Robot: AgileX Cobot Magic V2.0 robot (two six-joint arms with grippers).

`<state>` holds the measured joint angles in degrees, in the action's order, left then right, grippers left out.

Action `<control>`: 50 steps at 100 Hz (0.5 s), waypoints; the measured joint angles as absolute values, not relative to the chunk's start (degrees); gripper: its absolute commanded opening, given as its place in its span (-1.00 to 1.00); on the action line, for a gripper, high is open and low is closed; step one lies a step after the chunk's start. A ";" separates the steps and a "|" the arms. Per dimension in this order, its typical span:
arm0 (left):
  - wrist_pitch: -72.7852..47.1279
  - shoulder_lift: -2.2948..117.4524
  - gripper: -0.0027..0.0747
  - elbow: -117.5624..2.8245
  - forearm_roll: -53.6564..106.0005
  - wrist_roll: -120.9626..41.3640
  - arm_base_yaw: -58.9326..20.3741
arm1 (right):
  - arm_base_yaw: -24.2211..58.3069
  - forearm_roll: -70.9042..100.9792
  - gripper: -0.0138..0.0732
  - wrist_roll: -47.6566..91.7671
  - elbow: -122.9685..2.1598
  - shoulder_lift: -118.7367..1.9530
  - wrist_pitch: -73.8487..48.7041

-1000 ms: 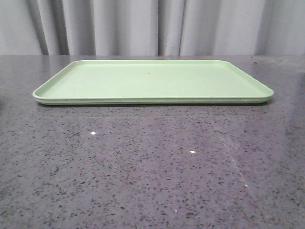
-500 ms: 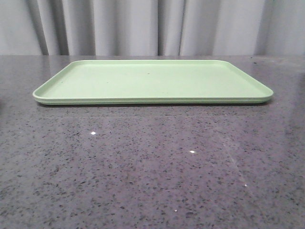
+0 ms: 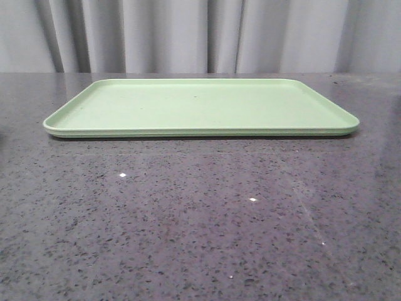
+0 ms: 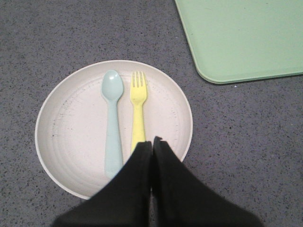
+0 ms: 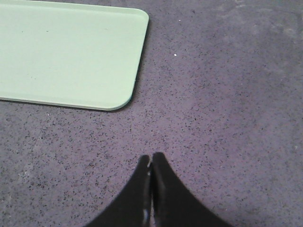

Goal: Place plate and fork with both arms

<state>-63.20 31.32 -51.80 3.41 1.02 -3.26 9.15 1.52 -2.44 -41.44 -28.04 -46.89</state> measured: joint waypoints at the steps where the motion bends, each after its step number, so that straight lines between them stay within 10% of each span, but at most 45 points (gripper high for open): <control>1: -63.22 31.32 -0.98 -51.80 3.41 1.02 -3.26 | 9.15 1.52 -0.96 -2.44 -41.44 -28.04 -46.89; 25: -63.53 31.32 -0.85 -51.80 3.30 1.02 -3.26 | 9.15 1.54 -0.91 -2.44 -41.44 -28.04 -46.89; 50: -64.54 31.32 0.42 -51.80 3.30 1.02 -3.26 | 9.15 2.14 -0.18 -2.44 -41.44 -28.04 -46.89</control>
